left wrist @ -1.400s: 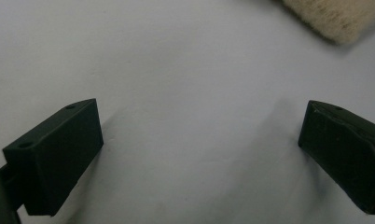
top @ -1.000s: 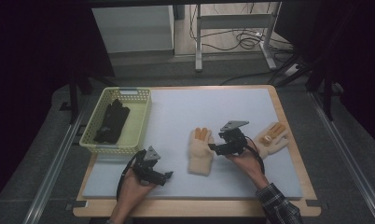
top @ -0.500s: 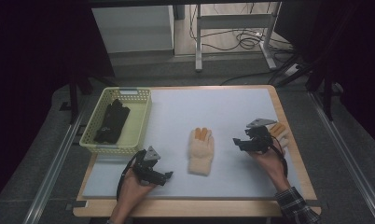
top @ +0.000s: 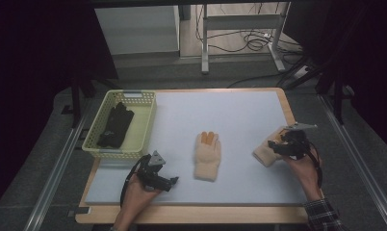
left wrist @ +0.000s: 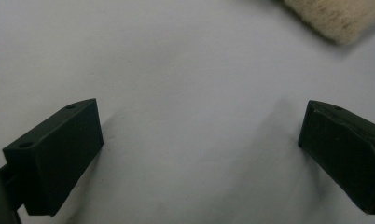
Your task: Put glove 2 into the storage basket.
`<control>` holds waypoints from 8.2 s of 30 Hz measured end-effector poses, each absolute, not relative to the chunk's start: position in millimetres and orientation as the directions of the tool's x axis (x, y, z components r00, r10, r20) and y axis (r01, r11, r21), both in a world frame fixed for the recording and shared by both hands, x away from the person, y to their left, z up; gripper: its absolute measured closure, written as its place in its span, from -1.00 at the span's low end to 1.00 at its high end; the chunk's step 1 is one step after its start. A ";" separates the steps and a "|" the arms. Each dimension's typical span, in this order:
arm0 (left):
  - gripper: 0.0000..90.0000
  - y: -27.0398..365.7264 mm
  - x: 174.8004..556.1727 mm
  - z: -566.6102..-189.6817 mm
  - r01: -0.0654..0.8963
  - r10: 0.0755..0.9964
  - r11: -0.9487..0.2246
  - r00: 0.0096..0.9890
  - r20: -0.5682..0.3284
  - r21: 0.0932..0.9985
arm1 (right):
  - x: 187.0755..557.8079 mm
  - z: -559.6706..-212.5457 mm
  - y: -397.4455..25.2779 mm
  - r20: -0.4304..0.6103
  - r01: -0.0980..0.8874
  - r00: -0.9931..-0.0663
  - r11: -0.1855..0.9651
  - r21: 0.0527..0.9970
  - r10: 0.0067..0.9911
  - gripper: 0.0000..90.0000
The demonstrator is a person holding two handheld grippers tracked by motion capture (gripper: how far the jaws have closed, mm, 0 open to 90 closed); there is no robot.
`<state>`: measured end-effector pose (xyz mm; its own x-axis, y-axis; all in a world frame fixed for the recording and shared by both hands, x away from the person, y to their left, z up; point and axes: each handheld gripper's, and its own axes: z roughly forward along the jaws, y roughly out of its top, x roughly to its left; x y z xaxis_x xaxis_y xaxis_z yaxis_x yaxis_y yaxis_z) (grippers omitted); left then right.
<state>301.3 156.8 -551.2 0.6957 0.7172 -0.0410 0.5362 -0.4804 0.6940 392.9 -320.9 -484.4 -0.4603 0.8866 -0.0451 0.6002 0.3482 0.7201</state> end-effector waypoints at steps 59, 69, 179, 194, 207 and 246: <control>-1.00 156.9 301.4 -551.1 0.534 0.717 -0.482 0.696 -0.038 0.695 | 350.9 -433.1 -203.2 -0.073 0.318 -0.803 0.528 0.787 0.592 0.39; -1.00 156.9 301.5 -551.1 0.534 0.717 -0.481 0.696 -0.039 0.695 | 356.1 -445.7 -156.3 -0.083 0.257 -0.873 0.598 0.759 0.481 0.39; -1.00 156.8 301.4 -551.3 0.536 0.717 -0.481 0.696 -0.041 0.693 | 365.3 -536.1 -77.6 -0.038 0.325 -0.860 0.604 0.728 0.509 0.95; -1.00 156.8 301.4 -551.2 0.536 0.717 -0.481 0.696 -0.040 0.694 | 355.8 -524.1 -98.2 -0.045 0.315 -0.859 0.595 0.739 0.511 0.58; -1.00 156.8 301.3 -551.2 0.536 0.717 -0.481 0.696 -0.041 0.694 | 352.3 -512.2 -137.6 -0.053 0.341 -0.819 0.558 0.756 0.571 -0.02; -1.00 156.1 301.2 -550.9 0.539 0.720 -0.483 0.693 -0.038 0.690 | 345.1 -532.8 -239.6 -0.051 0.490 -0.695 0.524 0.697 0.718 -0.93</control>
<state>301.2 156.1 -550.9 0.6929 0.7201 -0.0379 0.5394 -0.4827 0.6900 345.1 -239.6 -532.8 -0.6945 0.7176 -0.0513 0.4901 0.5241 0.6965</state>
